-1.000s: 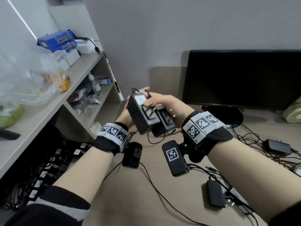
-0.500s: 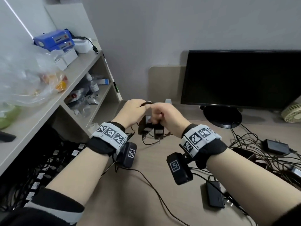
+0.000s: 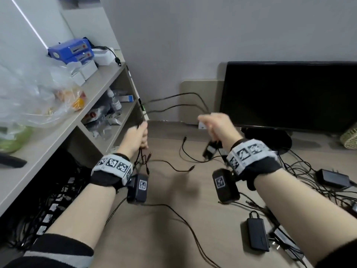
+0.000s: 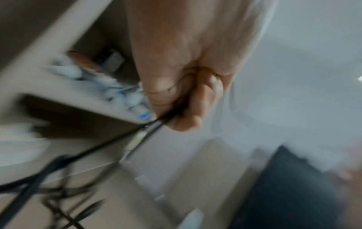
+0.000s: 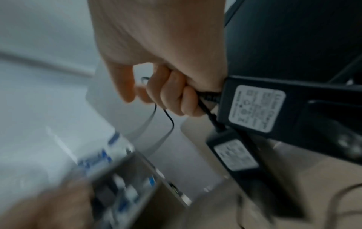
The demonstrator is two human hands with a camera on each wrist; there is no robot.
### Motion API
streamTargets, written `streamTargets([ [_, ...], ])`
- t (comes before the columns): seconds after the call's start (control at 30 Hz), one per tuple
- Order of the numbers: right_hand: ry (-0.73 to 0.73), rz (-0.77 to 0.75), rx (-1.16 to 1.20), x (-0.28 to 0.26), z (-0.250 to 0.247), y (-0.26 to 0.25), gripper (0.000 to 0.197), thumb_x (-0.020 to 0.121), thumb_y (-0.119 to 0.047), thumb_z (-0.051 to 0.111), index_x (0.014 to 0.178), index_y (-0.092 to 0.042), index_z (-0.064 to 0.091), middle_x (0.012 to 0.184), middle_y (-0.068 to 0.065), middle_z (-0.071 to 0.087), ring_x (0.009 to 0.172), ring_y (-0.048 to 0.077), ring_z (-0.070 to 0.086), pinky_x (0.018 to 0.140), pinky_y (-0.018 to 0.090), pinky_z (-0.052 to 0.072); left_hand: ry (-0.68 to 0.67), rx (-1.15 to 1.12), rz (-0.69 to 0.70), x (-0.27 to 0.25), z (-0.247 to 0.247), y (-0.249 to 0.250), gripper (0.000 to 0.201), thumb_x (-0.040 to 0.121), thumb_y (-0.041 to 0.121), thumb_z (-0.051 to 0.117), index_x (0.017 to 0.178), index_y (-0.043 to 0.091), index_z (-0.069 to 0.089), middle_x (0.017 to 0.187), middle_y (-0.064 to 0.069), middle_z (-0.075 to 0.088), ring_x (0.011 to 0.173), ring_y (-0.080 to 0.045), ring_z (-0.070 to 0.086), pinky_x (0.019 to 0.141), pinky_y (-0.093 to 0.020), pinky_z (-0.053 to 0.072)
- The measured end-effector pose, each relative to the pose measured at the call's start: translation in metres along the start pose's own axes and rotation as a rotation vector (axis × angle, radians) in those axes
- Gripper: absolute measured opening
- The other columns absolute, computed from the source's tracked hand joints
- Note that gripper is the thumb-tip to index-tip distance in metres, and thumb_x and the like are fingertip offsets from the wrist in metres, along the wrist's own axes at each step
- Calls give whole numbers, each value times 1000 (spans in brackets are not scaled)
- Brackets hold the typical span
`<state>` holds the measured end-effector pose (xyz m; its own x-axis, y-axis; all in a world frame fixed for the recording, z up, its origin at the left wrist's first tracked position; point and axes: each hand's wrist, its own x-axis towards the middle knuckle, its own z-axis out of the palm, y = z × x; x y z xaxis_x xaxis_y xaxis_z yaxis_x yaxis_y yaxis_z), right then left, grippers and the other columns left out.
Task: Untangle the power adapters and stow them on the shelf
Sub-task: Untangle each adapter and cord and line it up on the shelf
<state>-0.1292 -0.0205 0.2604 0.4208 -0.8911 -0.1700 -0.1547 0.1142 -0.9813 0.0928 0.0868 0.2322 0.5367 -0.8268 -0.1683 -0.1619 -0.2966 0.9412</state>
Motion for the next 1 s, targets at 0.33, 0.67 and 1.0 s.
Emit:
streamTargets([
  [0.33,-393,-179,4,-32,42,16,40,78,-25,76,115,-27,63,68,-17,64,65,0,58,72,14,41,-568,-559,170,-63,38,135,24,97,25,30,74,19,32,67,4,27,59,-11,32,66,-27,38],
  [0.67,-246,-255,-179,-25,33,13,42,99,-33,44,66,-23,68,71,4,64,67,8,48,71,25,37,-286,-166,166,-56,60,82,34,84,27,58,110,19,37,117,-1,47,103,-12,50,85,-24,44],
  [1.0,-51,-64,-87,-17,23,16,41,95,-28,38,56,-18,41,33,-11,33,36,4,31,50,25,23,-289,275,171,-69,98,15,52,82,18,66,121,20,33,115,3,47,104,-15,50,88,-27,46],
])
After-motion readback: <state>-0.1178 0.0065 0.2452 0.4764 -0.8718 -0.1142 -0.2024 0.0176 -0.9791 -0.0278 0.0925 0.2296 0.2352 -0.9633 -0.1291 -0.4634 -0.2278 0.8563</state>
